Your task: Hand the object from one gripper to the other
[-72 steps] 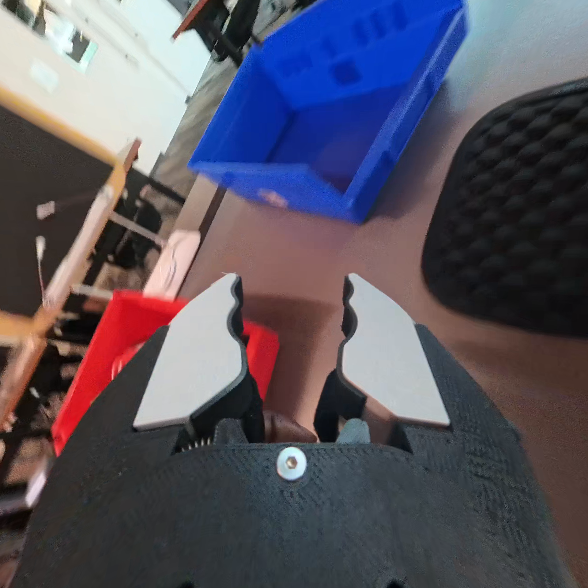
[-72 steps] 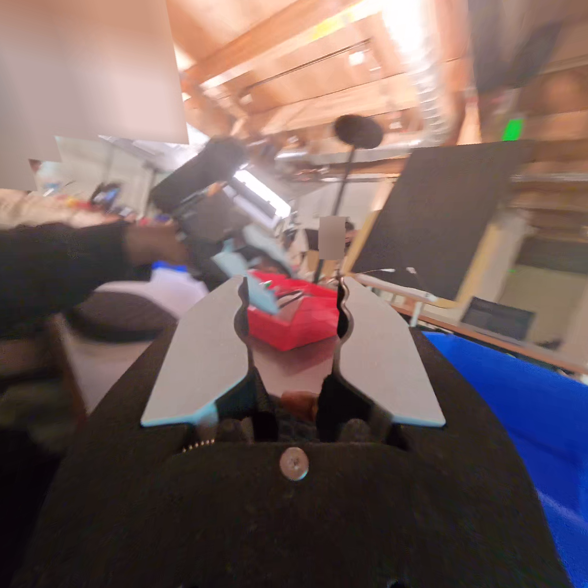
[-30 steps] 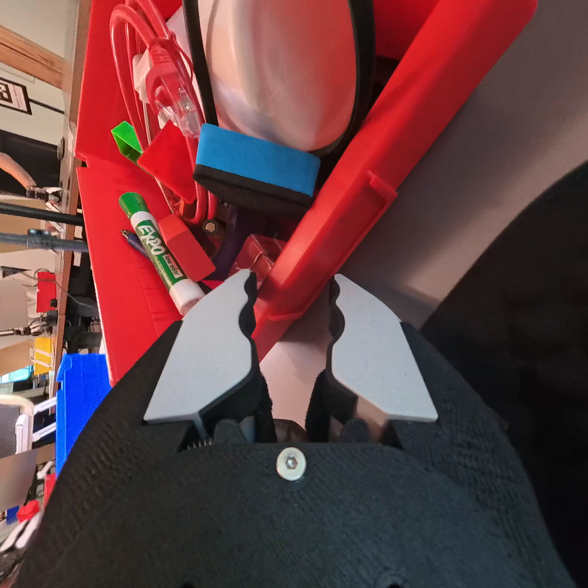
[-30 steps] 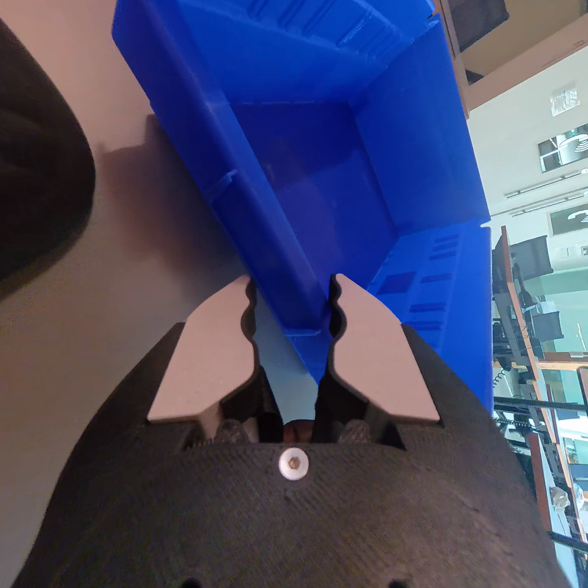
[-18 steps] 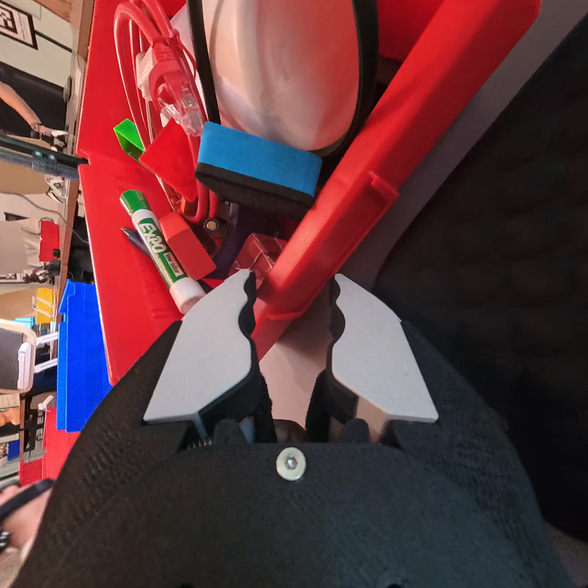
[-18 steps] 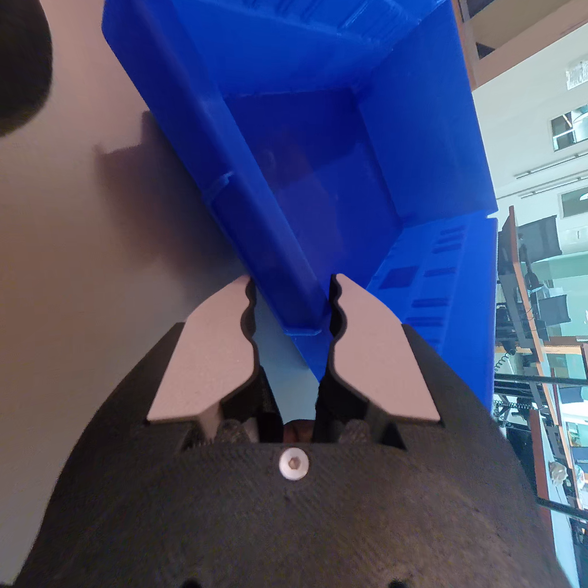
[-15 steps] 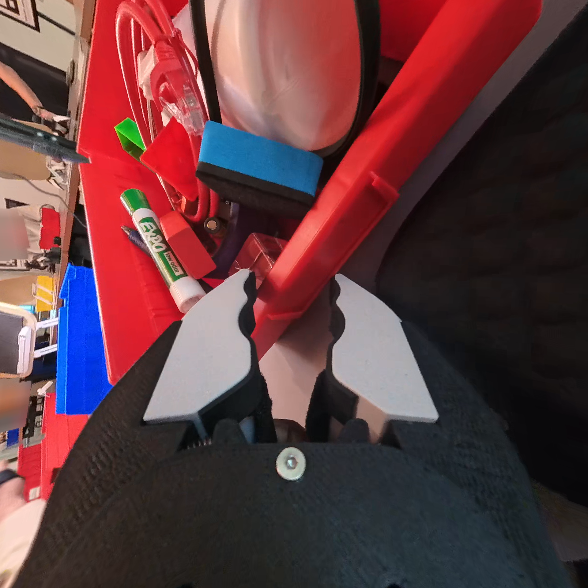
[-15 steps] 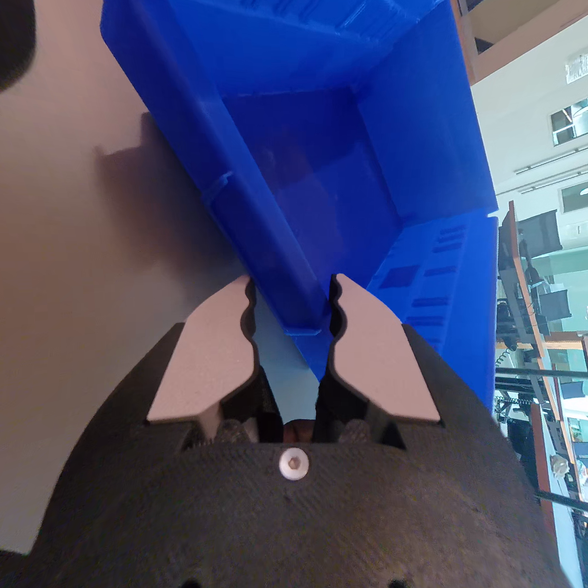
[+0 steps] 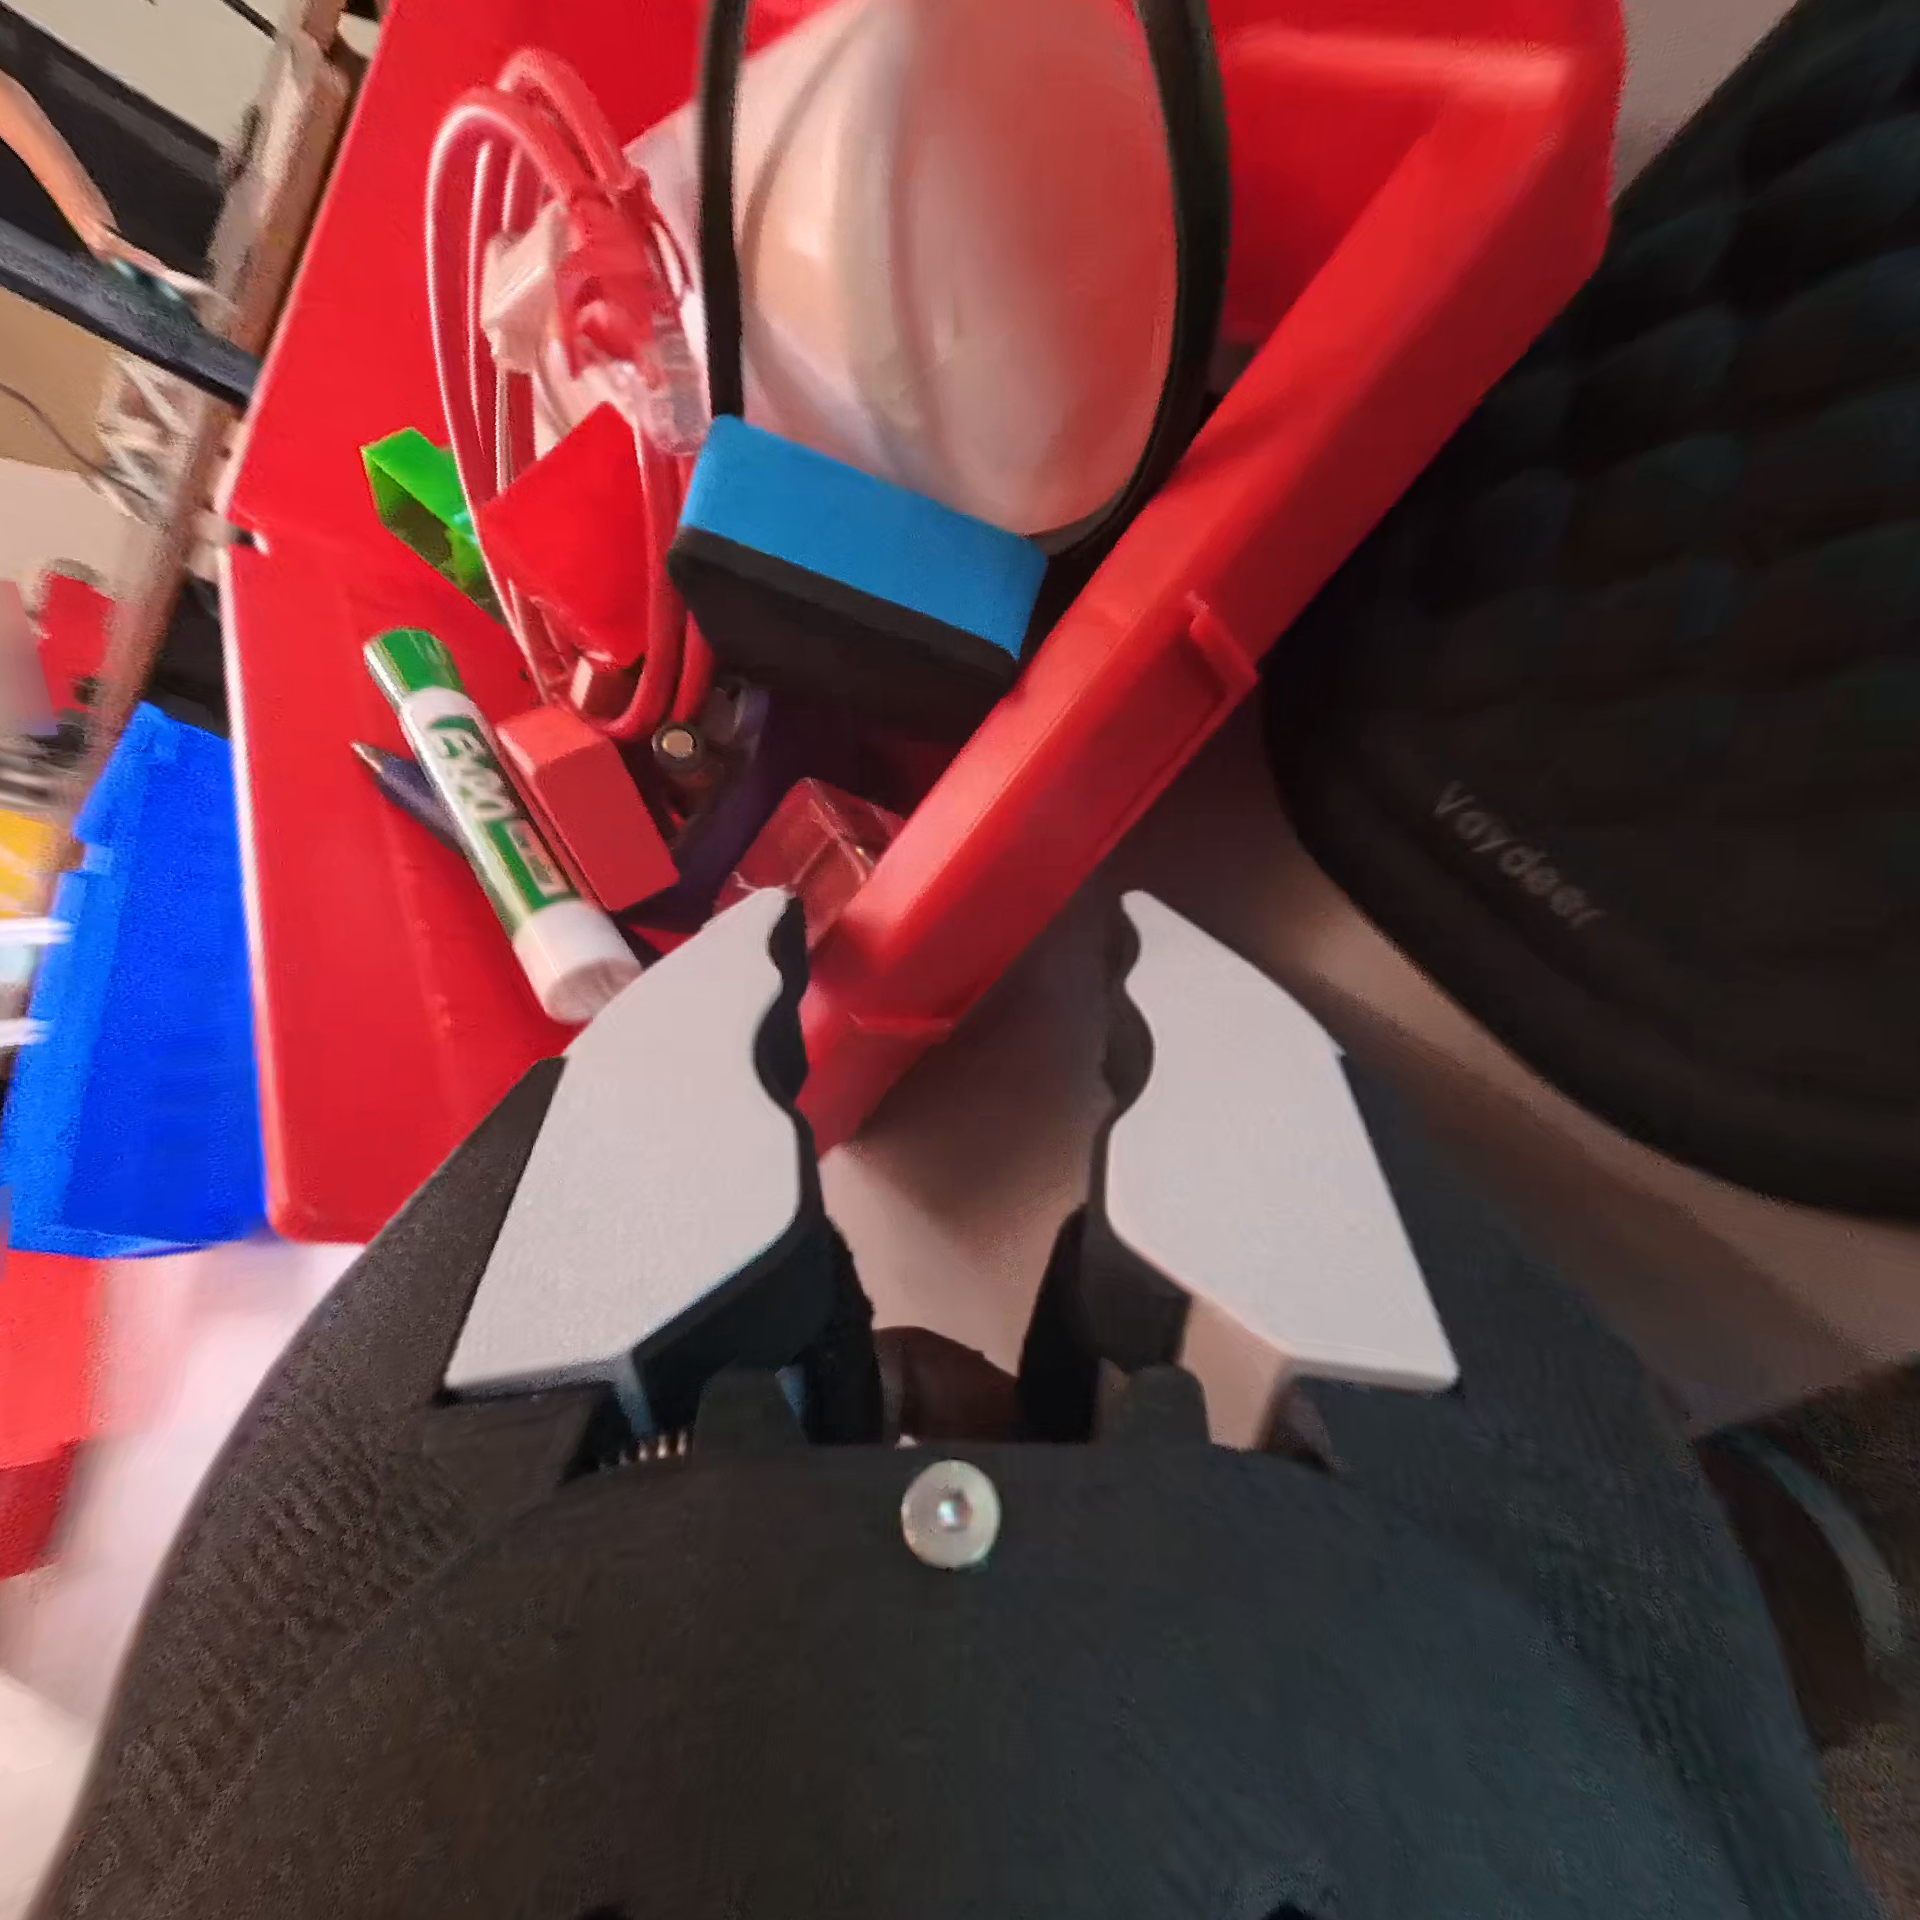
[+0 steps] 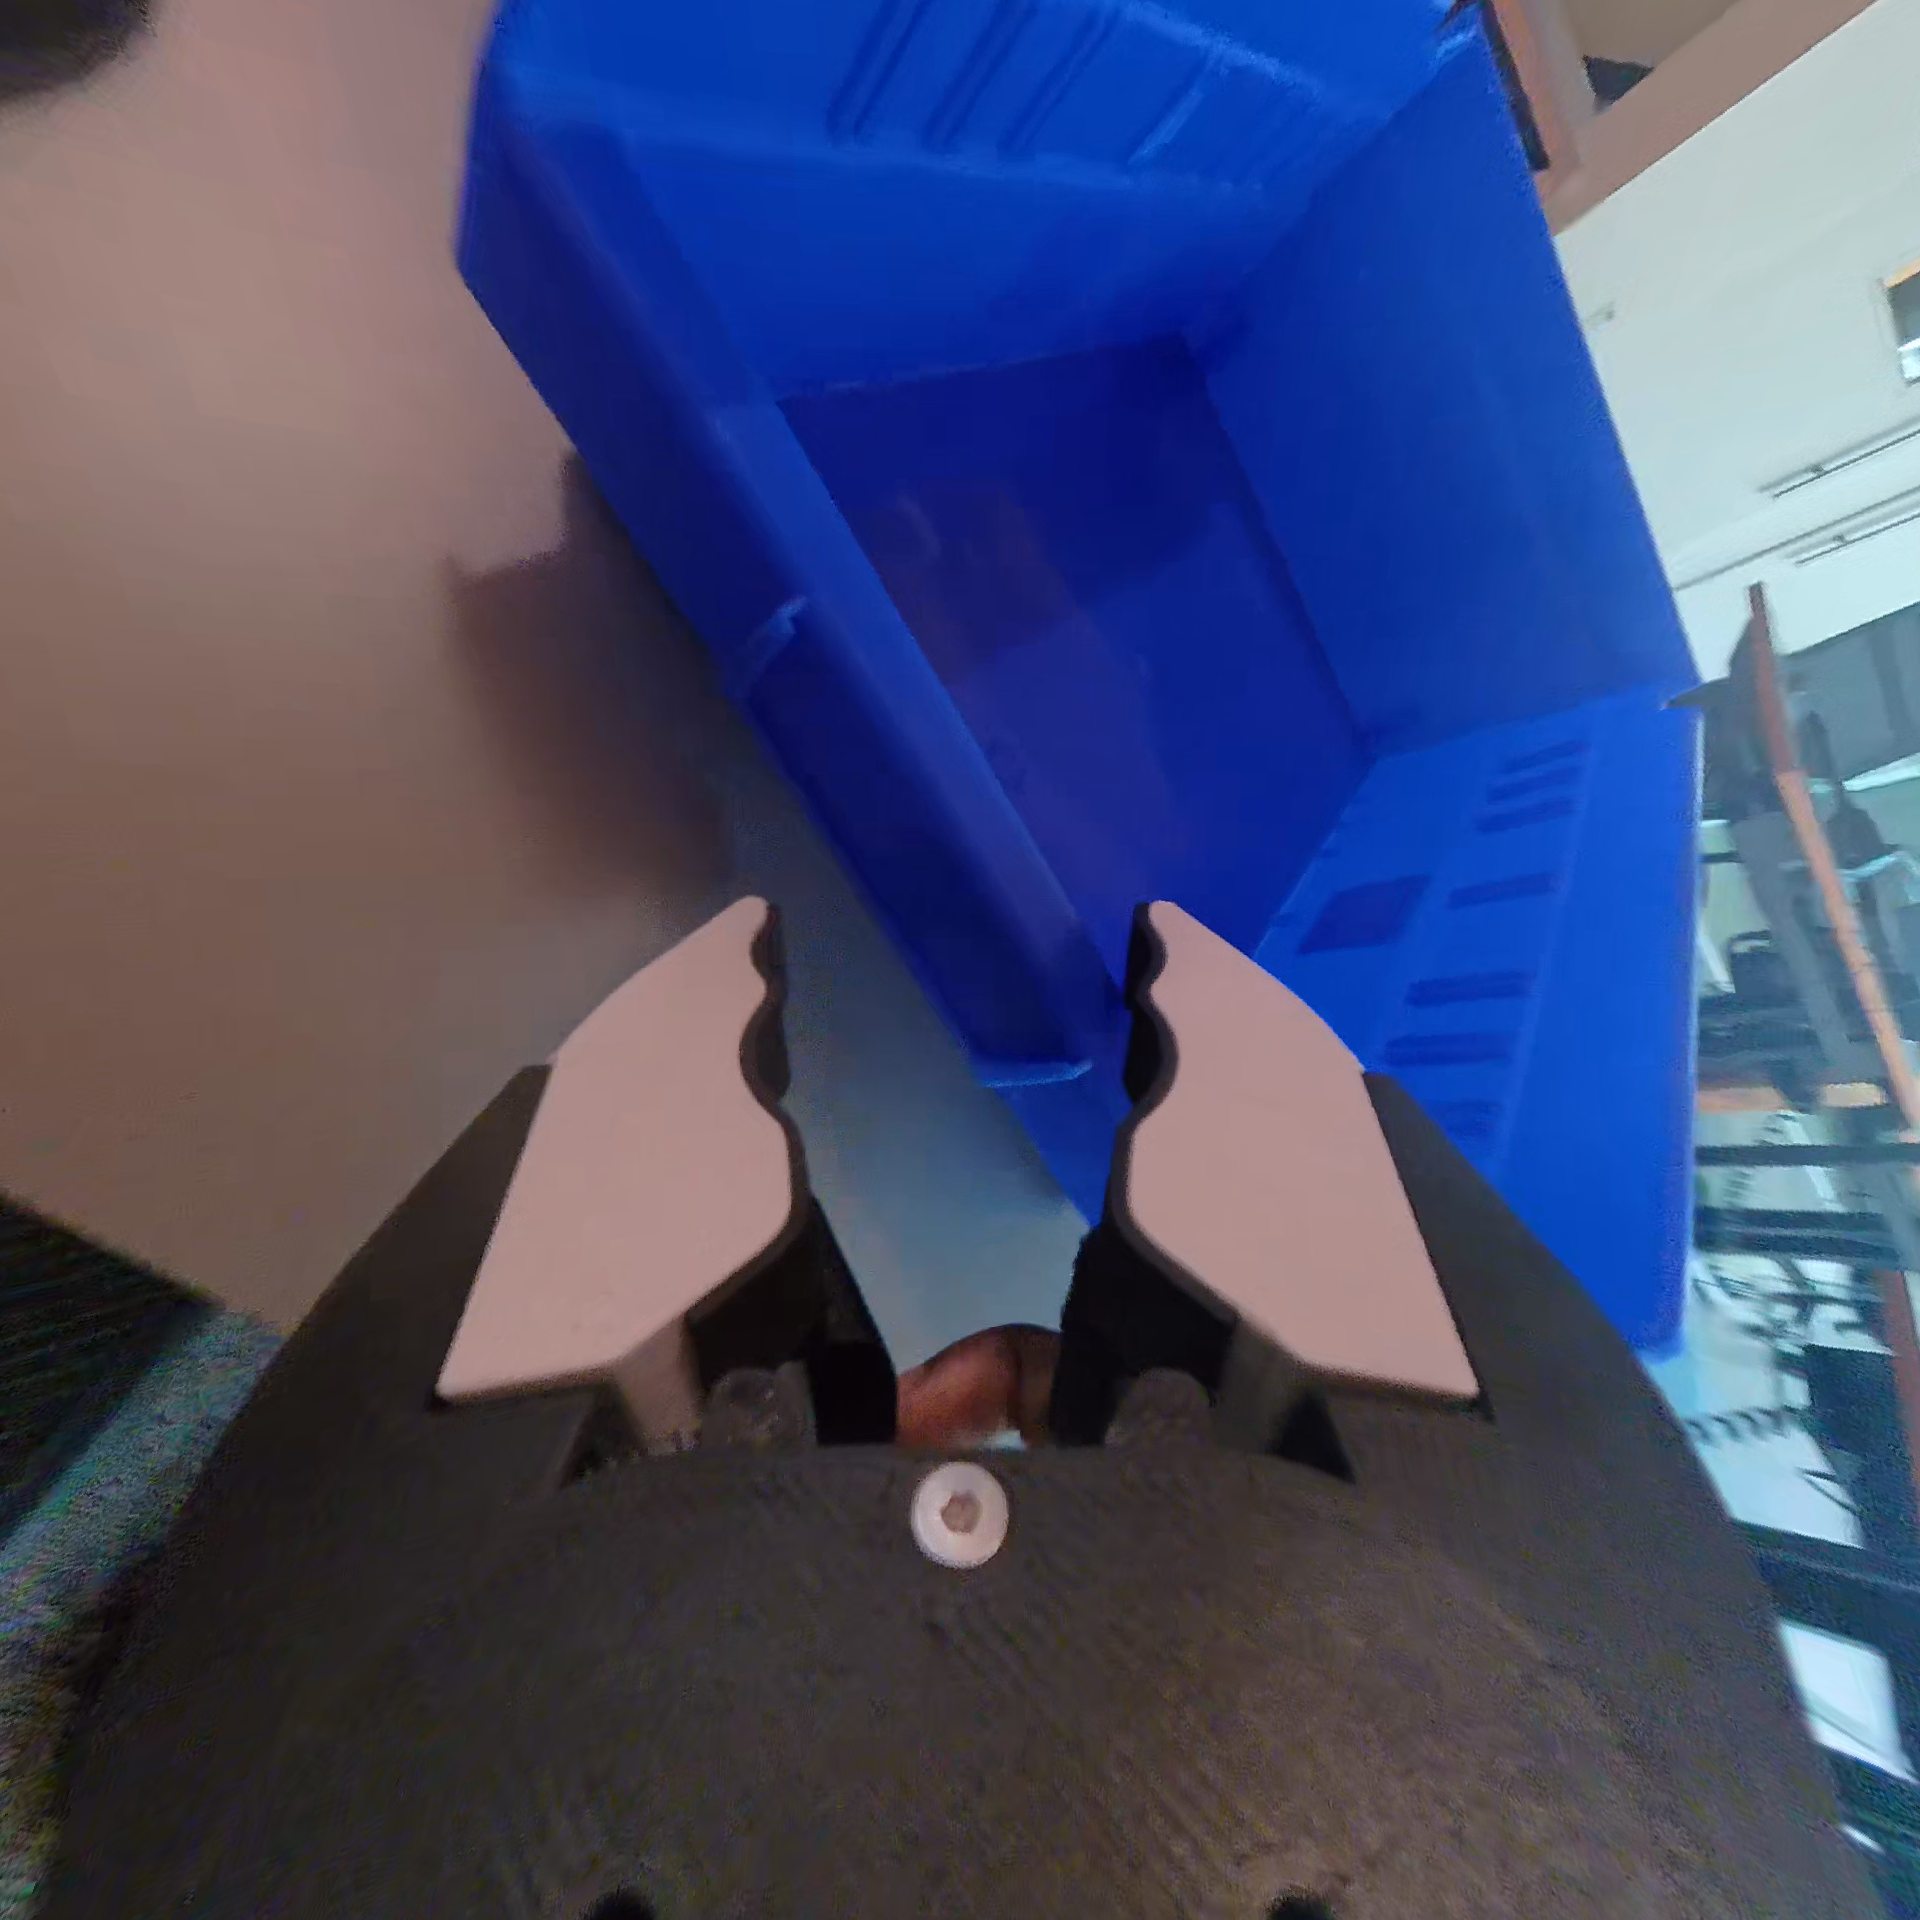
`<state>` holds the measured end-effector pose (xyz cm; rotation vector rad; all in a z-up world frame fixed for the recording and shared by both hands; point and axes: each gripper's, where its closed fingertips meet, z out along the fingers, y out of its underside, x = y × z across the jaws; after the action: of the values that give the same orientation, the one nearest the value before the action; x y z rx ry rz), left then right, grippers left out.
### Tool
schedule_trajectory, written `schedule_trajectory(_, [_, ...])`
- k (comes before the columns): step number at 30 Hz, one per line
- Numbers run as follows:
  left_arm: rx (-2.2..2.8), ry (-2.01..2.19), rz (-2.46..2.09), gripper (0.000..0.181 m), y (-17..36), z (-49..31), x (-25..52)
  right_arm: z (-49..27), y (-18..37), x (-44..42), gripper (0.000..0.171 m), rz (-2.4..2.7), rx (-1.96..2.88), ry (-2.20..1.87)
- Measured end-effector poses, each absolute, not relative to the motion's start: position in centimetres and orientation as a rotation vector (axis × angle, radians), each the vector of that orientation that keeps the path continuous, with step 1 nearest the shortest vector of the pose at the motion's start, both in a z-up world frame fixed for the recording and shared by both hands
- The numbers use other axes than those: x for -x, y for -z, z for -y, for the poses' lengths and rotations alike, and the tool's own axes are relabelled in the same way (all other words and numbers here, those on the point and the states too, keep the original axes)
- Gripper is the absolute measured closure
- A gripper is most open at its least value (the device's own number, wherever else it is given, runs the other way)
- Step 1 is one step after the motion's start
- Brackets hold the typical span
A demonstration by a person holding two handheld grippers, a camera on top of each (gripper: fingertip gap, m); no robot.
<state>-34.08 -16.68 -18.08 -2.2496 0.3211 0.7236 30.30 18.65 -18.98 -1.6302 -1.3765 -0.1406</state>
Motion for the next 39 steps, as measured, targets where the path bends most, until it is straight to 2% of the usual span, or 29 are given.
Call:
schedule_trajectory(5, [2.04,-0.448,-0.027,0.124,13.9,18.2,32.0,-15.3,14.9,-28.1,0.11,1.181,1.555,-0.204])
schedule_trajectory(8, [1.939,-0.317,0.176,0.13,11.3,18.5,32.2,-14.5,10.6,-26.3,0.126,0.953,1.436,-0.443])
schedule_trajectory(12, [1.983,-0.481,0.308,0.13,10.9,18.7,35.6,-13.0,7.7,-22.9,0.13,0.817,1.348,-0.694])
schedule_trajectory(20, [2.152,-0.819,0.355,0.141,13.8,16.7,40.3,-8.8,7.8,-15.8,0.126,0.945,1.261,-0.842])
schedule_trajectory(27, [2.226,-0.993,0.339,0.141,14.8,16.7,41.7,-8.5,8.9,-14.9,0.126,0.965,1.276,-0.861])
schedule_trajectory(29, [2.246,-1.043,0.337,0.149,15.0,17.1,41.8,-8.5,9.1,-14.8,0.126,0.966,1.278,-0.865])
schedule_trajectory(35, [2.298,-1.123,0.326,0.161,15.4,17.5,42.3,-8.3,9.6,-14.3,0.126,0.985,1.279,-0.862])
schedule_trajectory(39, [2.23,-1.011,0.353,0.162,14.9,17.2,42.1,-8.2,10.2,-14.1,0.126,1.014,1.284,-0.828])
